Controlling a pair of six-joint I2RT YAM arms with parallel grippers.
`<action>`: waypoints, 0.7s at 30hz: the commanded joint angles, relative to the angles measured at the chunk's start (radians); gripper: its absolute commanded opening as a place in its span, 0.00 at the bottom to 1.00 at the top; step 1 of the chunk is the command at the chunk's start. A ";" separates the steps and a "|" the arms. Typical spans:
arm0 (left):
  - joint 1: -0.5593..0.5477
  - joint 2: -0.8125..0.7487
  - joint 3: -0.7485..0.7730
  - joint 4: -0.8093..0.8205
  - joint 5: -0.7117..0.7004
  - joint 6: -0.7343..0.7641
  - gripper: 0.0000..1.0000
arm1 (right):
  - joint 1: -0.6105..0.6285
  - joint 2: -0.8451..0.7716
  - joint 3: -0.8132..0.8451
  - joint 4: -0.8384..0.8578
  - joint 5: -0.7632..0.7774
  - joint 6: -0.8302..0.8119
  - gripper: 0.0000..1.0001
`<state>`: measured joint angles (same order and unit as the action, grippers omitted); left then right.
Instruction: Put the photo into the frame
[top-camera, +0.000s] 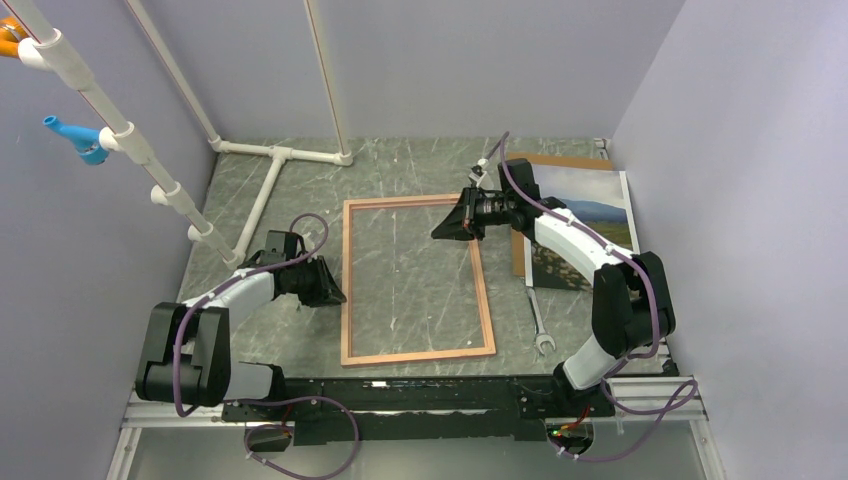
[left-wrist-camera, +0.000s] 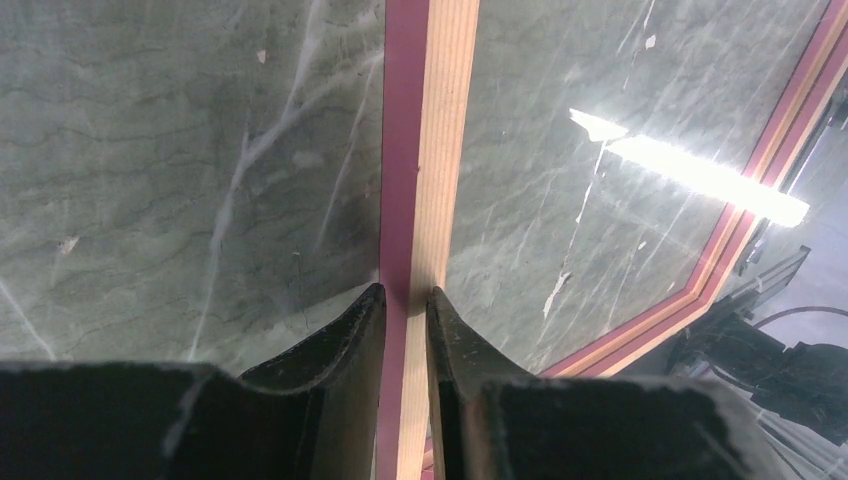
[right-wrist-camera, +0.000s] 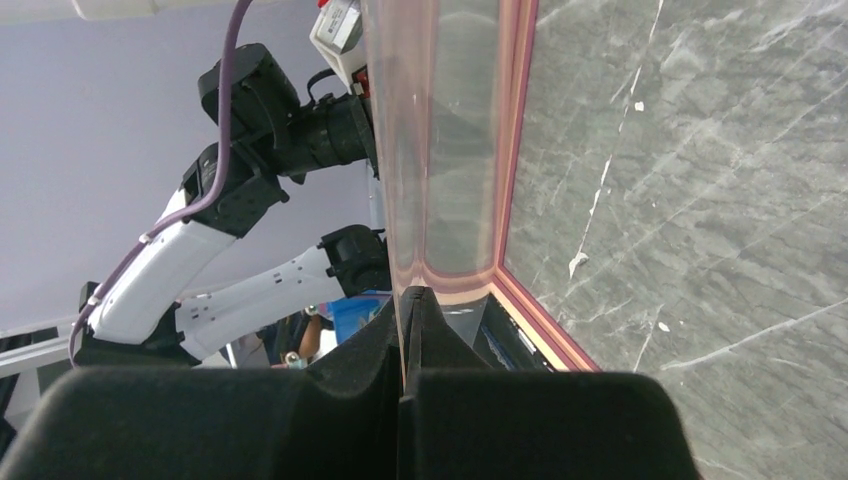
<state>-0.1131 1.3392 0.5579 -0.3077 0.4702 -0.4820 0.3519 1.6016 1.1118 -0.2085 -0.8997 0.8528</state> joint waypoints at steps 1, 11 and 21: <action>-0.018 0.034 -0.007 -0.004 -0.068 0.039 0.25 | 0.019 -0.011 0.040 -0.001 -0.045 -0.010 0.00; -0.019 0.031 -0.008 -0.009 -0.071 0.041 0.25 | 0.019 -0.004 0.019 -0.039 0.010 -0.031 0.00; -0.023 0.031 -0.006 -0.012 -0.075 0.042 0.25 | 0.019 -0.006 -0.010 -0.056 0.026 -0.044 0.00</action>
<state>-0.1169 1.3396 0.5613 -0.3103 0.4694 -0.4740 0.3542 1.6028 1.1145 -0.2386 -0.8604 0.8284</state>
